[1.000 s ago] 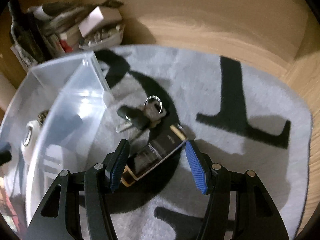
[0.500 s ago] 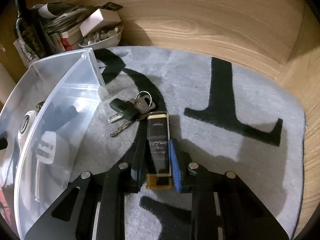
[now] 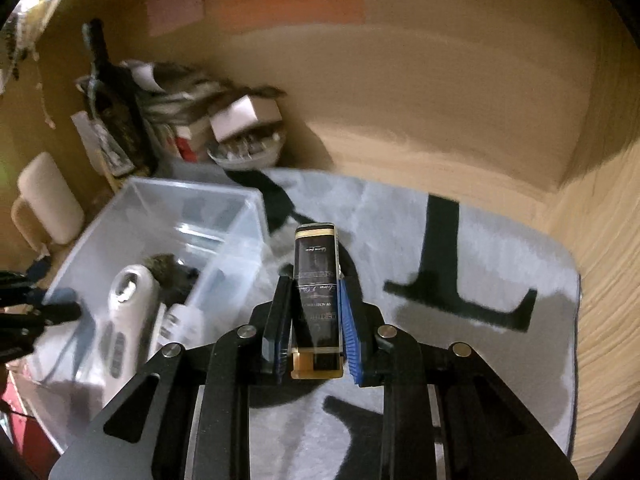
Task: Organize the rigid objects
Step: 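Carry the black-and-gold case into the clear box and open the right gripper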
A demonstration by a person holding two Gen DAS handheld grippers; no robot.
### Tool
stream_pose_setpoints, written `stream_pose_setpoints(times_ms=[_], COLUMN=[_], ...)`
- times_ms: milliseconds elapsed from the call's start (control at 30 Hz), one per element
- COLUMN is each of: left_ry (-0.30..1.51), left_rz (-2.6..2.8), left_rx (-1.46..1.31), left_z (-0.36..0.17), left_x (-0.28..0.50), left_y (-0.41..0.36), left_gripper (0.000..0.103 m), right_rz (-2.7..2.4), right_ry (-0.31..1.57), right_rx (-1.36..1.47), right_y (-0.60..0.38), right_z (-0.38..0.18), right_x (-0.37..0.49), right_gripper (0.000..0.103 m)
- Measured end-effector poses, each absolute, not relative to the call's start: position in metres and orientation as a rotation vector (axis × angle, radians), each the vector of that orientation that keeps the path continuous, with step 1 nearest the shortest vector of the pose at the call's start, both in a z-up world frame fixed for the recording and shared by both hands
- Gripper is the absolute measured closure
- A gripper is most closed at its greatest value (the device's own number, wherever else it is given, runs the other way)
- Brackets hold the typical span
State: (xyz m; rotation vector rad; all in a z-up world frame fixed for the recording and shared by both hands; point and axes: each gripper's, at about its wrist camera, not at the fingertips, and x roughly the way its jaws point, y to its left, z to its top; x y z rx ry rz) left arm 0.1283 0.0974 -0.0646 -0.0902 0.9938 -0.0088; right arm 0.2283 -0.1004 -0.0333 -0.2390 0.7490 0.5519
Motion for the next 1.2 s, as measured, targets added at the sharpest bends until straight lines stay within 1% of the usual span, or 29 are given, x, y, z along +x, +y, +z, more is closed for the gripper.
stream_pose_setpoints(times_ms=[300, 500, 767, 1200], left_ry=[0.993, 0.994, 0.993, 0.992], left_rz=[-0.008, -0.008, -0.008, -0.007], left_rx=[-0.088, -0.088, -0.089, -0.087], left_z=[-0.065, -0.065, -0.065, -0.065], left_x=[0.127, 0.128, 0.128, 0.127], left_y=[0.1, 0.1, 0.099, 0.1], left_gripper=[0.087, 0.087, 0.087, 0.087], right_rz=[0.631, 0.703, 0.781, 0.849], right_ry=[0.645, 0.624, 0.666, 0.791], right_rx=[-0.252, -0.264, -0.327, -0.434], right_y=[-0.078, -0.059, -0.029, -0.003], right_z=[0.0, 0.006, -0.012, -0.046], right_x=[0.202, 0.187, 0.175, 0.167], right_gripper=[0.082, 0.082, 0.082, 0.082])
